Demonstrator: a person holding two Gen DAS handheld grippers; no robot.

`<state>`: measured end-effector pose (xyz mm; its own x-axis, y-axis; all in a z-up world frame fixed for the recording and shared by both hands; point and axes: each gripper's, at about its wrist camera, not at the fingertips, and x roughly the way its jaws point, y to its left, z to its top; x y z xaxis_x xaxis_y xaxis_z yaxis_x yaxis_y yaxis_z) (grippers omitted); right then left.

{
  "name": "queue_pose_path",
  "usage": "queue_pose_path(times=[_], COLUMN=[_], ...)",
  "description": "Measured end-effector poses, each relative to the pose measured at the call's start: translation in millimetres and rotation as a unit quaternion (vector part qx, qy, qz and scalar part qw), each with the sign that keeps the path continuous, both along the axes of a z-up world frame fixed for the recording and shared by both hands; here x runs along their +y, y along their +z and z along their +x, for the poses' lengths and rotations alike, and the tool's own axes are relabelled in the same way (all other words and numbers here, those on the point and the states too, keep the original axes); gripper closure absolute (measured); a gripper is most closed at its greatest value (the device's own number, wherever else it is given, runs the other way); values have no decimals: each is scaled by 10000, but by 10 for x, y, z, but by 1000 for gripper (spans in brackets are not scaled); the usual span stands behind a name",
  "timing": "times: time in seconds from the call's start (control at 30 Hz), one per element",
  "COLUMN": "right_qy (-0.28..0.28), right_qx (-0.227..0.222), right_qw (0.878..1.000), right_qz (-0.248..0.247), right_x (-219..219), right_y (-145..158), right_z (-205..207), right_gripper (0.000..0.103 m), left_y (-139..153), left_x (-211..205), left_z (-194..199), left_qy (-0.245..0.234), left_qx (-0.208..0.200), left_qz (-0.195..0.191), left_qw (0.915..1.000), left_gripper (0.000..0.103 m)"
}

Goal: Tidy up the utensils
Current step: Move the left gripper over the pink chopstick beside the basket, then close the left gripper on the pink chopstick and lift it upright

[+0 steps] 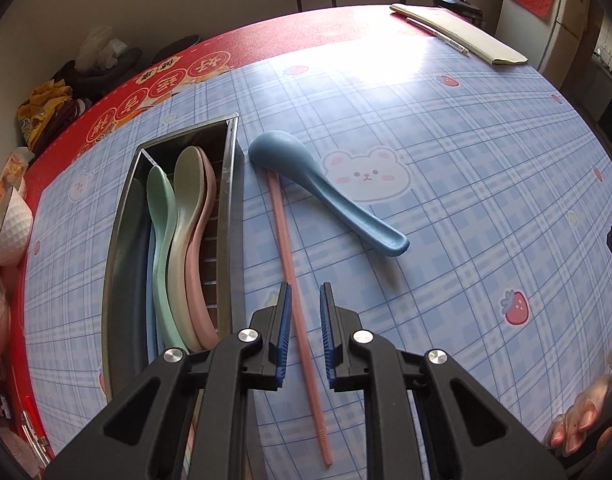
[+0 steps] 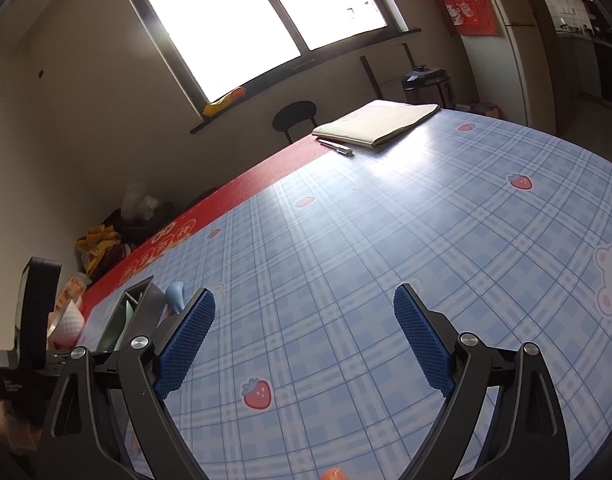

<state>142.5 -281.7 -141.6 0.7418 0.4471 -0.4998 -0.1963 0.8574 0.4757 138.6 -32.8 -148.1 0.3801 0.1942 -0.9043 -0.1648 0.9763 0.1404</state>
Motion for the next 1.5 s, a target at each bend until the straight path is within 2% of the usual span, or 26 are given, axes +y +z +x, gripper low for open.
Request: queue_pose_path(times=[0.17,0.33,0.4,0.7,0.77,0.97,1.2,1.37,1.5], right_qy=[68,98,100,87,85,75,37,3,27], right_qx=[-17,-6,11,61,44,35,74,88,78], right_qw=[9999,9998,9997,9993,9994,9995,9993,9990,9992], right_qz=[100,201,243,346,318,307,358,430,382], right_x=[-28,-49,-61,-102,-88,-83,-105,-134,-123], right_y=[-17,-43,-55,-87,-81,-73,-76,-90,-85], right_z=[4,3,2,14,8,2,1,5,-2], right_gripper=[15,15,15,15,15,15,15,15,15], left_y=[-88,-94,-96,-78,-85,-99,-109,-115,-114], left_x=[74,73,61,-211,-225,-127,-148,-191,-251], left_z=[59,98,101,-143,-133,-2,8,-76,-134], left_qy=[206,177,114,-351,-325,-107,-174,-323,-462], left_qx=[126,64,27,222,212,79,-49,-152,-267], left_qz=[114,178,78,-611,-599,-608,-501,-422,-401], left_qw=[9996,9997,9999,9973,9975,9981,9986,9985,9978], left_gripper=[89,91,96,94,94,83,83,83,94])
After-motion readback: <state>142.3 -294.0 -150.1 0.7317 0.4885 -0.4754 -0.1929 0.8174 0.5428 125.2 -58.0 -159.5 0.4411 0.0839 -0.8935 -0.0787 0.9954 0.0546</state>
